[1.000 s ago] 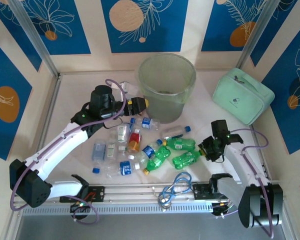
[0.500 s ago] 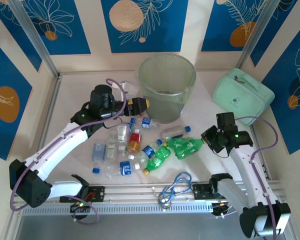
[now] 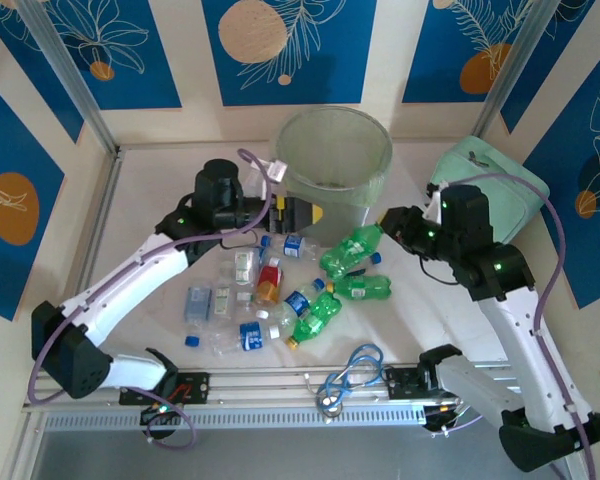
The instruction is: Put the plastic bottles in the bin
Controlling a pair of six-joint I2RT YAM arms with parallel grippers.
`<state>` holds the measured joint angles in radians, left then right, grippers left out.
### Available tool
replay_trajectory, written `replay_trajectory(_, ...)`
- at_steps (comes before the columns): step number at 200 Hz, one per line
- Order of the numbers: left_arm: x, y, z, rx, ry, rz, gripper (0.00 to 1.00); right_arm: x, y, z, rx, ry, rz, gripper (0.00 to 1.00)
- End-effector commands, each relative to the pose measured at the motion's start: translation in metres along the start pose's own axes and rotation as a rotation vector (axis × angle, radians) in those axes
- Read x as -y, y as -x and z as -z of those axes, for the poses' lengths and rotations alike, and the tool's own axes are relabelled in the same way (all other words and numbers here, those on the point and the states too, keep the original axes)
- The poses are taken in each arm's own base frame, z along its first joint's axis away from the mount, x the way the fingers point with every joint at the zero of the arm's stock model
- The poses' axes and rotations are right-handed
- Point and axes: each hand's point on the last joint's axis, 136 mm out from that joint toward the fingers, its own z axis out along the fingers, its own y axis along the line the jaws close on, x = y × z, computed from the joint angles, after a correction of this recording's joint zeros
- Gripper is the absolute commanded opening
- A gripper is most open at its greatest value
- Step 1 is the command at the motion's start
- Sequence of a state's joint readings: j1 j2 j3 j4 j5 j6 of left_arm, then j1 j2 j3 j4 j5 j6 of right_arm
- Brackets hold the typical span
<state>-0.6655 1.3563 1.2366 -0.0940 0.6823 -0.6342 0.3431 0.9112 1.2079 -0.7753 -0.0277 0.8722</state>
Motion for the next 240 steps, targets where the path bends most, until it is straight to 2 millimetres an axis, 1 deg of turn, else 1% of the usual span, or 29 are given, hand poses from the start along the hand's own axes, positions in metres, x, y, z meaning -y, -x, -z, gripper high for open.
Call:
replay_trajectory(1, 0.034, -0.01, -0.009, -0.09, -0.112, -0.098, 1.0, -0.052, 0.002, 0.001, -0.018, 0.152, 0.116, 0.23)
replay_trajectory(20, 0.044, -0.01, -0.008, -0.096, -0.129, -0.132, 1.0, -0.072, 0.001, -0.003, -0.035, 0.187, 0.159, 0.23)
replay_trajectory(34, 0.045, -0.009, -0.006, -0.095, -0.121, -0.145, 1.0, -0.084, 0.001, -0.005, -0.043, 0.216, 0.178, 0.23)
replay_trajectory(66, 0.042, -0.017, -0.004, -0.125, -0.11, -0.149, 1.0, -0.097, 0.003, -0.009, -0.05, 0.257, 0.183, 0.23)
replay_trajectory(72, 0.042, -0.018, -0.004, -0.129, -0.115, -0.147, 0.99, -0.099, 0.003, -0.009, -0.051, 0.264, 0.184, 0.23)
replay_trajectory(95, 0.042, -0.021, -0.004, -0.133, -0.122, -0.138, 0.9, -0.1, 0.004, -0.013, -0.05, 0.266, 0.186, 0.23)
replay_trajectory(128, 0.043, -0.018, -0.004, -0.115, -0.13, -0.143, 0.78, -0.099, 0.002, -0.017, -0.051, 0.266, 0.179, 0.23)
replay_trajectory(154, 0.039, -0.017, -0.008, -0.111, -0.126, -0.13, 0.68, -0.098, 0.001, -0.018, -0.052, 0.266, 0.174, 0.23)
replay_trajectory(186, 0.038, -0.016, -0.01, -0.1, -0.129, -0.123, 0.6, -0.098, 0.001, -0.019, -0.051, 0.27, 0.172, 0.23)
replay_trajectory(200, 0.037, -0.015, -0.009, -0.093, -0.122, -0.127, 0.59, -0.097, 0.0, -0.02, -0.053, 0.266, 0.169, 0.23)
replay_trajectory(210, 0.036, -0.014, -0.009, -0.087, -0.112, -0.131, 0.58, -0.096, 0.0, -0.019, -0.05, 0.26, 0.167, 0.29)
replay_trajectory(212, 0.036, -0.014, -0.009, -0.087, -0.11, -0.133, 0.58, -0.095, 0.001, -0.02, -0.049, 0.255, 0.167, 0.32)
replay_trajectory(217, 0.035, -0.014, -0.009, -0.084, -0.103, -0.14, 0.57, -0.093, 0.001, -0.02, -0.044, 0.243, 0.166, 0.41)
replay_trajectory(220, 0.035, -0.013, -0.008, -0.082, -0.098, -0.148, 0.57, -0.092, 0.003, -0.019, -0.038, 0.235, 0.165, 0.5)
replay_trajectory(221, 0.035, -0.013, -0.008, -0.082, -0.097, -0.151, 0.57, -0.09, 0.003, -0.019, -0.036, 0.226, 0.165, 0.56)
replay_trajectory(222, 0.035, -0.013, -0.007, -0.084, -0.093, -0.153, 0.57, -0.09, 0.003, -0.019, -0.036, 0.226, 0.165, 0.56)
replay_trajectory(225, 0.034, -0.013, -0.007, -0.086, -0.084, -0.16, 0.57, -0.088, 0.004, -0.018, -0.028, 0.214, 0.165, 0.65)
replay_trajectory(228, 0.033, -0.012, -0.006, -0.086, -0.071, -0.171, 0.57, -0.086, 0.006, -0.017, -0.02, 0.198, 0.164, 0.71)
replay_trajectory(231, 0.032, -0.012, -0.005, -0.086, -0.058, -0.18, 0.57, -0.083, 0.008, -0.016, -0.012, 0.183, 0.163, 0.76)
replay_trajectory(240, 0.027, -0.009, -0.001, -0.083, -0.009, -0.218, 0.54, -0.072, 0.014, -0.01, 0.009, 0.119, 0.147, 0.84)
